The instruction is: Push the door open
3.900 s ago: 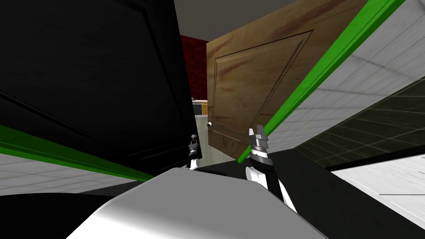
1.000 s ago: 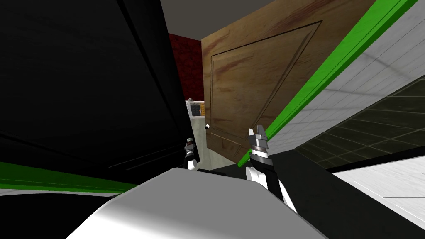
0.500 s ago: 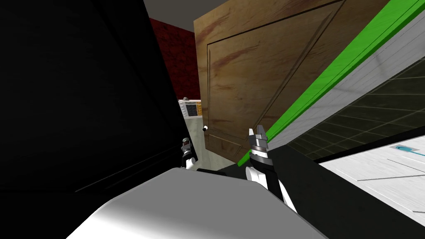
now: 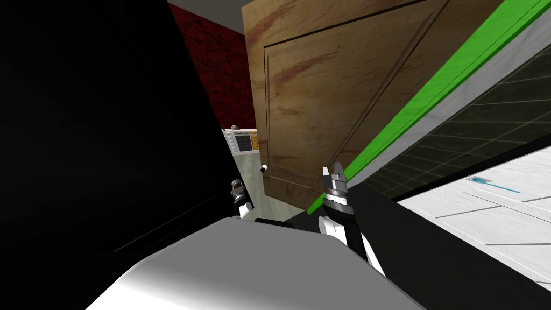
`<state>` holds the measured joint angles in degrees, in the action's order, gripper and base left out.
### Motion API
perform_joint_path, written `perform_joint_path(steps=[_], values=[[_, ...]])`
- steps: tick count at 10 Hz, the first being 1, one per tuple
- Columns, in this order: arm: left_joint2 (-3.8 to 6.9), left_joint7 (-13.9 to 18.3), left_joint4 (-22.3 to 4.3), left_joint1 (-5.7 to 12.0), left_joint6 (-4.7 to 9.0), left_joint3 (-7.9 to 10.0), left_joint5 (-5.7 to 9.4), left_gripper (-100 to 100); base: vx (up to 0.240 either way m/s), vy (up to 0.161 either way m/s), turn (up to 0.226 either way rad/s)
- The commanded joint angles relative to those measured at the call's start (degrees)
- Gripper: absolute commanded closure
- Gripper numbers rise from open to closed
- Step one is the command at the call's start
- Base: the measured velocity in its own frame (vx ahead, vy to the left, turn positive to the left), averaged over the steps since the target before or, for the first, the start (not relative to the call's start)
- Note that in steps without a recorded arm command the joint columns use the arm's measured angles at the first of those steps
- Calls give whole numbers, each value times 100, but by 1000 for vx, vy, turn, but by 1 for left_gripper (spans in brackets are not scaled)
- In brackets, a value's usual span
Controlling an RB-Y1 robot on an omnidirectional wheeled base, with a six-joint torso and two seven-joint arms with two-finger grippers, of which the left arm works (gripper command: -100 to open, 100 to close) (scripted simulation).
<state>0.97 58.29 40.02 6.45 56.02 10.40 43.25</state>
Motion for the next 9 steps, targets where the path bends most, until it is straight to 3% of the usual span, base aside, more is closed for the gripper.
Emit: perform_joint_path(steps=[1,3,5,6,7,9], values=[[112,59,-115,54,178,151,21,100,67,77,-57],[103,-17,-145,110,273,450,86,100,68,78,-144],[103,-17,-145,110,273,486,86,100,36,38,-30],[95,-56,-160,138,321,657,118,100,35,32,-101],[95,-56,-160,138,321,657,118,100,23,34,-66],[73,-134,-191,195,418,973,185,100,53,60,-143]])
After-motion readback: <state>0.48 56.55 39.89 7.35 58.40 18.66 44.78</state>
